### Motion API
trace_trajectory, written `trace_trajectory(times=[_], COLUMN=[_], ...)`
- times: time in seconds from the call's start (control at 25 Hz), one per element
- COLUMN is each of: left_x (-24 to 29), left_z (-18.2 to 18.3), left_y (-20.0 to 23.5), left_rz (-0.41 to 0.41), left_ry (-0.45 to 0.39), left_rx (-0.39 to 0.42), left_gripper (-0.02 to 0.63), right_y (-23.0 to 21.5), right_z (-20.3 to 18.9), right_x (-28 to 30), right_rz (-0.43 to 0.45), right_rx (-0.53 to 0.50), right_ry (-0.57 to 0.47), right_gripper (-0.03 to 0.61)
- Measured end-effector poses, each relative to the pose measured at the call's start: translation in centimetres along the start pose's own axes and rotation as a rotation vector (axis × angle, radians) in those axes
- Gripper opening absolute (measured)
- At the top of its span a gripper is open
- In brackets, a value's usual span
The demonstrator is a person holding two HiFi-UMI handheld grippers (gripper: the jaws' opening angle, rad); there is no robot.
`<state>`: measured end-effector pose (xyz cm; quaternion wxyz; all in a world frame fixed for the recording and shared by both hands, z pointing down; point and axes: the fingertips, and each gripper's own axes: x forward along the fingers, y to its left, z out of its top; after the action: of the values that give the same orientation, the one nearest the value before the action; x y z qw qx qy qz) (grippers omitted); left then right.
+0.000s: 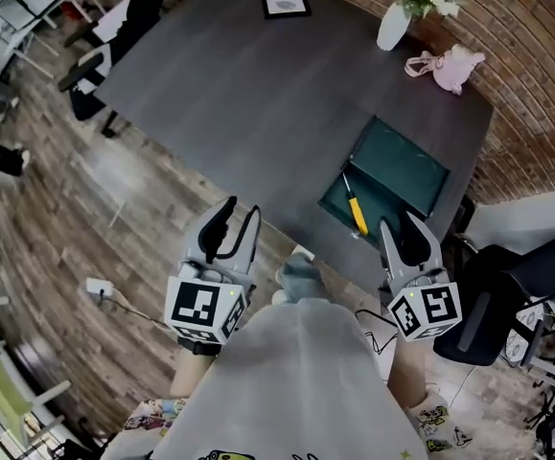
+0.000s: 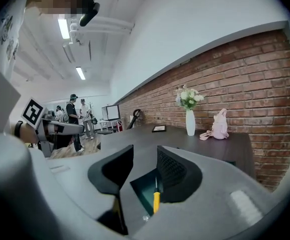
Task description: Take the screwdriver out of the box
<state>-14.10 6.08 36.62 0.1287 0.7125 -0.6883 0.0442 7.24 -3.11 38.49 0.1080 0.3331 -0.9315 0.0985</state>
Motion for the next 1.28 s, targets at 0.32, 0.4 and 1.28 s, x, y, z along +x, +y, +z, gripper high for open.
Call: trace_trajectory(times=[0.32, 0.4, 1.28], left_x=[9.0, 10.7, 19.7], left_z=[4.3, 5.1, 8.0], left_y=[-0.5, -0.8, -5.3], left_rz=[-0.108, -0.130, -0.461], left_ry=[-0.003, -0.003, 0.008], left_rx=[0.049, 0.055, 0.151], left_gripper=[0.136, 0.135, 0.135], right_y=[-6.0, -7.3, -10.5], right_z=[3.4, 3.8, 4.6], right_x=[2.6, 2.8, 0.6], right_rz=[-0.108, -0.130, -0.410], right_rx=[0.026, 0.031, 0.101], right_ry=[-0.033, -0.044, -0.090], right_gripper=[0.146, 0.146, 0.146])
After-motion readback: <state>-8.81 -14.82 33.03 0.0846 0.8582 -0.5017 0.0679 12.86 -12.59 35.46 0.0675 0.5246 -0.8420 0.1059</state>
